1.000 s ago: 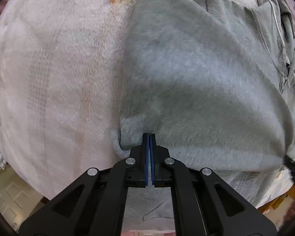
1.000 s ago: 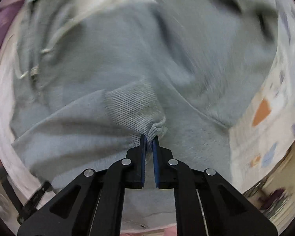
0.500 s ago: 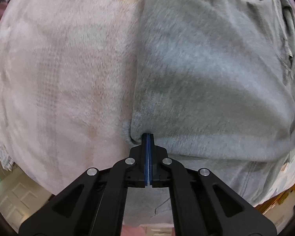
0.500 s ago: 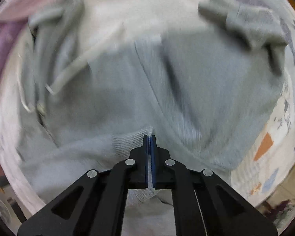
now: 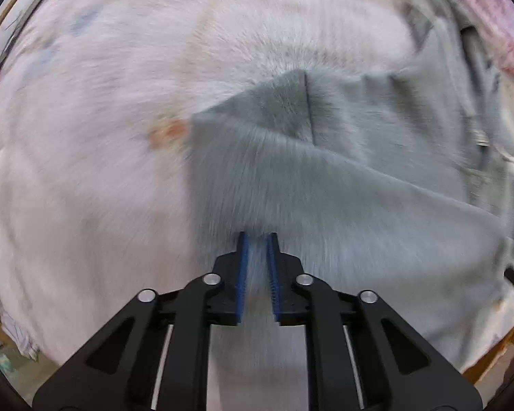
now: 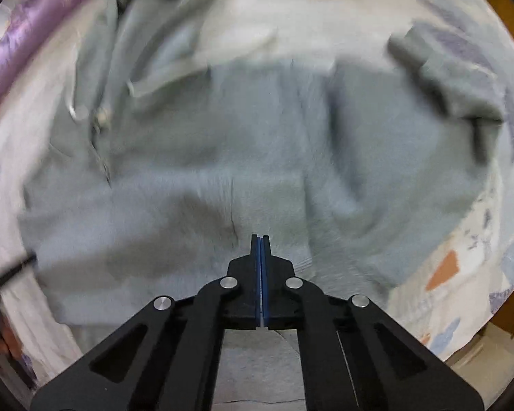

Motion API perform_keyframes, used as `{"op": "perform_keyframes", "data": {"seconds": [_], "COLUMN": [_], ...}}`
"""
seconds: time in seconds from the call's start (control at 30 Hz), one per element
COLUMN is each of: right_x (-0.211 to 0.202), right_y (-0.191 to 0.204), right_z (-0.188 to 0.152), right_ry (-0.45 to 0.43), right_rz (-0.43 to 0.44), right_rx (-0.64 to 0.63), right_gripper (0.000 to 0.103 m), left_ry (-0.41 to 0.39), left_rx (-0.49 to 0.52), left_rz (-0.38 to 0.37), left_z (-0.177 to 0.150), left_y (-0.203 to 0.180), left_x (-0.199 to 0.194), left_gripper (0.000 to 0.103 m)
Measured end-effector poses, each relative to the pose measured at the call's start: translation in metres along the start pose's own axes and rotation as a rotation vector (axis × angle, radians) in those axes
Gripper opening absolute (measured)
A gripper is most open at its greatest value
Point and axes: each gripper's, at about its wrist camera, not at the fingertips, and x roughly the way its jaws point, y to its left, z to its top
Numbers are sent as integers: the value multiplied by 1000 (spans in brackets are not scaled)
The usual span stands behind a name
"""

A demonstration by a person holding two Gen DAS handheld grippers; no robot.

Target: Fold large clothes

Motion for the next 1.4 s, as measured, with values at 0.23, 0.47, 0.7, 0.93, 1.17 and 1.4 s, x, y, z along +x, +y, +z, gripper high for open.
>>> {"op": "perform_keyframes", "data": {"seconds": [0.23, 0.47, 0.7, 0.93, 1.17, 1.4], "right_x": [-10, -89, -179, -241, -274, -292], "right_y": [-28, -41, -3, 8, -14, -28], "right_z": [-4, -3, -36, -73, -108, -141], "right_ry": [11, -34, -153, -234, -284, -305], "right_rz": [64, 103, 161, 127, 126, 133], "right_rx": [65, 33, -33, -95, -133, -95], "right_gripper": [1, 76, 81, 84, 85, 85], "left_ry": [34, 46, -37, -116, -184, -217], "left_rx": [19, 20, 42, 29, -5, 24], "left_rz": [17, 47, 42, 53, 57, 30], "left_z": [-13, -50, -80, -111, -165, -211], "left_y": [-11, -16, -32, -35, -35, -47], "left_x": [-8, -45, -127, -207, -271, -298], "left_gripper": [10, 46, 62, 71, 71, 71]}}
